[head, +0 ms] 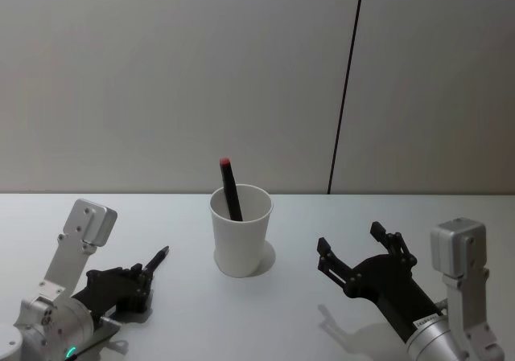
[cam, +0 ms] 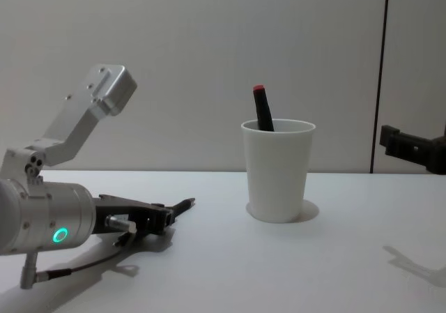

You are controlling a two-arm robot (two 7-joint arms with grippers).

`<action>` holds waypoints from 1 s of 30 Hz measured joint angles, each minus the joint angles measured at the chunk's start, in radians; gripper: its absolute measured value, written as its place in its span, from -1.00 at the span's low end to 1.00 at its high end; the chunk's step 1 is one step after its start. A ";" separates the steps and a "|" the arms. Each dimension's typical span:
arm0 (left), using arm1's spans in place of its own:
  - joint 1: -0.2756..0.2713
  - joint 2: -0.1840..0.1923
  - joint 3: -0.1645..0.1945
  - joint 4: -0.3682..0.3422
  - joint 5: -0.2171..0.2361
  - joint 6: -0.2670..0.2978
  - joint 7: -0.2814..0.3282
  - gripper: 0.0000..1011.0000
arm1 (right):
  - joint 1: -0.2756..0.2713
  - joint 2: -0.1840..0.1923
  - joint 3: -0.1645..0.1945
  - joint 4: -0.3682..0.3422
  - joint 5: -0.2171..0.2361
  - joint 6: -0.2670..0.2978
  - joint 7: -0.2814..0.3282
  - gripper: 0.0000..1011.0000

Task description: Place the pen into the pen holder.

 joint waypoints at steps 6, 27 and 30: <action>0.000 0.000 0.000 0.000 0.000 0.000 0.000 -0.71 | 0.000 0.000 0.000 0.000 0.000 0.000 0.000 0.98; 0.003 0.000 -0.002 -0.002 0.000 -0.002 0.000 -0.71 | 0.000 0.000 0.000 0.000 0.000 0.000 0.000 0.98; 0.011 0.001 -0.007 -0.007 0.001 -0.010 0.002 -0.71 | 0.000 0.000 0.000 0.000 0.000 0.000 0.000 0.98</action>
